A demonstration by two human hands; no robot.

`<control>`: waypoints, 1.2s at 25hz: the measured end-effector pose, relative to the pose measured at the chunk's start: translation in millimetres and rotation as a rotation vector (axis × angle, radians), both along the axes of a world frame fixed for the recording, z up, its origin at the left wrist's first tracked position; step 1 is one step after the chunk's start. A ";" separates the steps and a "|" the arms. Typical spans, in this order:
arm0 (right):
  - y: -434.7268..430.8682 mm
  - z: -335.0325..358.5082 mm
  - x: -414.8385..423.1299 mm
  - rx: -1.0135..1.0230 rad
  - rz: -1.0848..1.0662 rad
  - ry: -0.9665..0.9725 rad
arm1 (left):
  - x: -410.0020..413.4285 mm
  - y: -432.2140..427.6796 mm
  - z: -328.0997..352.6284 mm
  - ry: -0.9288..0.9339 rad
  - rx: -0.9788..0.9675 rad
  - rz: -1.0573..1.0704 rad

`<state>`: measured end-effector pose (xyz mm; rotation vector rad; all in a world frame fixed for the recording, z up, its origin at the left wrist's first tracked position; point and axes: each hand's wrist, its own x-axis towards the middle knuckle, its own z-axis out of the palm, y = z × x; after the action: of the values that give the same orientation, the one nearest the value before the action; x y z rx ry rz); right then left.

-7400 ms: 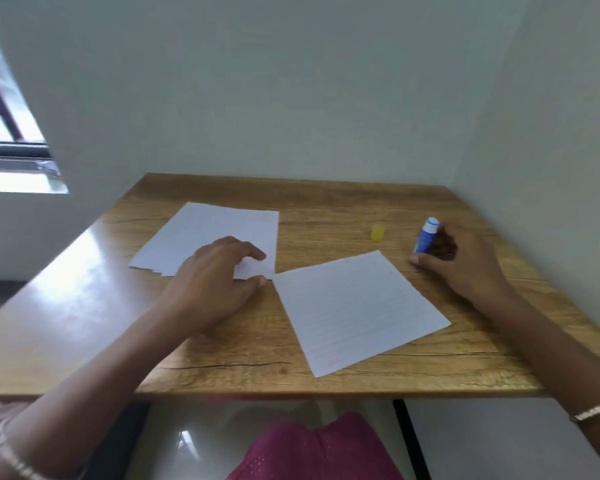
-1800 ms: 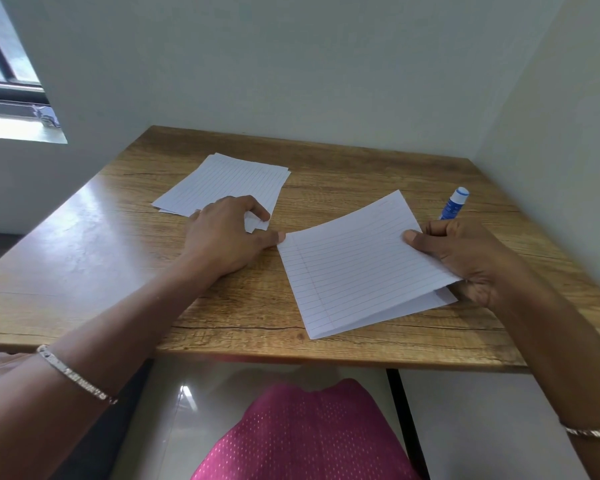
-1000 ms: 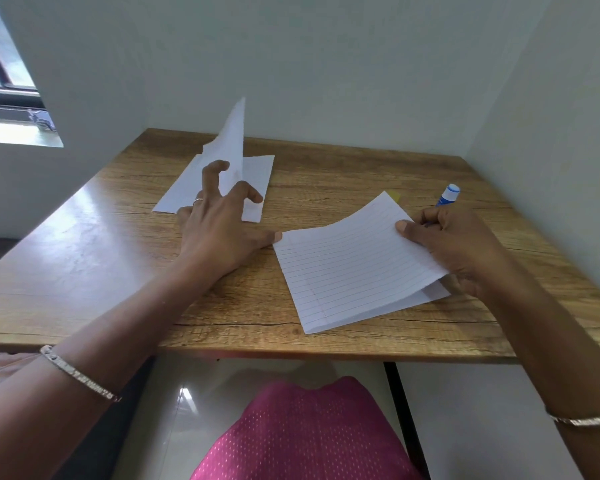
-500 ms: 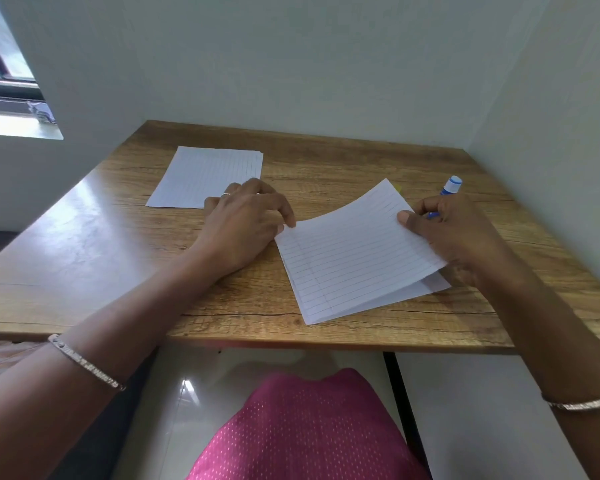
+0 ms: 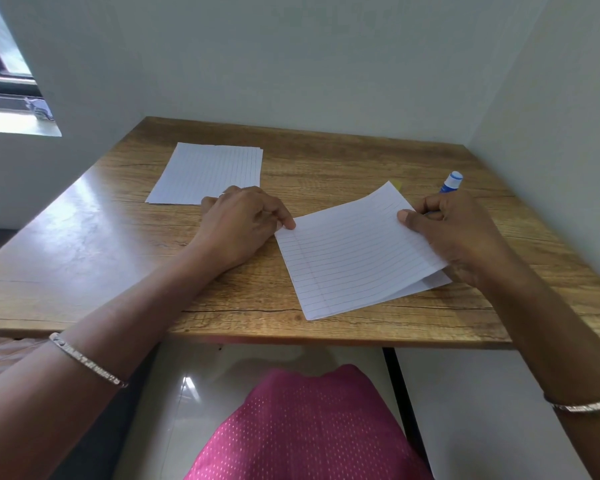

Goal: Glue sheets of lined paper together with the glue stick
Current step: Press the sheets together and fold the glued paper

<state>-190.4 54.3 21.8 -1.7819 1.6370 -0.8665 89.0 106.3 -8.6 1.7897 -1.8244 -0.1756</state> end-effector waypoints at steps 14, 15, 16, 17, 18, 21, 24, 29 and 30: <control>3.9 1.1 -1.0 0.005 0.008 0.018 | -5.3 30.1 8.6 -0.140 0.196 -0.003; 4.2 1.2 -1.3 0.005 0.009 0.017 | -5.7 32.4 10.1 -0.181 0.218 -0.012; 4.1 1.3 -2.0 0.009 0.011 0.013 | -6.4 33.4 10.7 -0.223 0.235 -0.021; 4.0 1.6 -2.6 0.016 0.016 0.007 | -7.4 34.3 10.9 -0.260 0.242 -0.027; 4.1 1.6 -3.7 0.021 0.025 0.000 | -9.4 35.5 10.5 -0.285 0.238 -0.026; 6.1 2.4 -8.2 0.004 0.034 -0.027 | -17.1 42.9 8.0 -0.282 0.144 0.023; 8.9 1.2 -11.9 -0.061 0.005 0.028 | -24.4 51.1 5.9 -0.284 0.102 0.070; 31.5 3.9 7.8 -0.597 -0.108 0.539 | -21.7 54.0 1.5 -0.236 0.095 0.059; 34.9 7.2 19.1 -0.601 -0.012 0.567 | -21.3 53.3 0.7 -0.225 0.109 0.051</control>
<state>-171.3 89.2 29.0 -2.6222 1.8448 -0.9888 67.7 159.6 -8.0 1.9986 -1.9532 -0.0556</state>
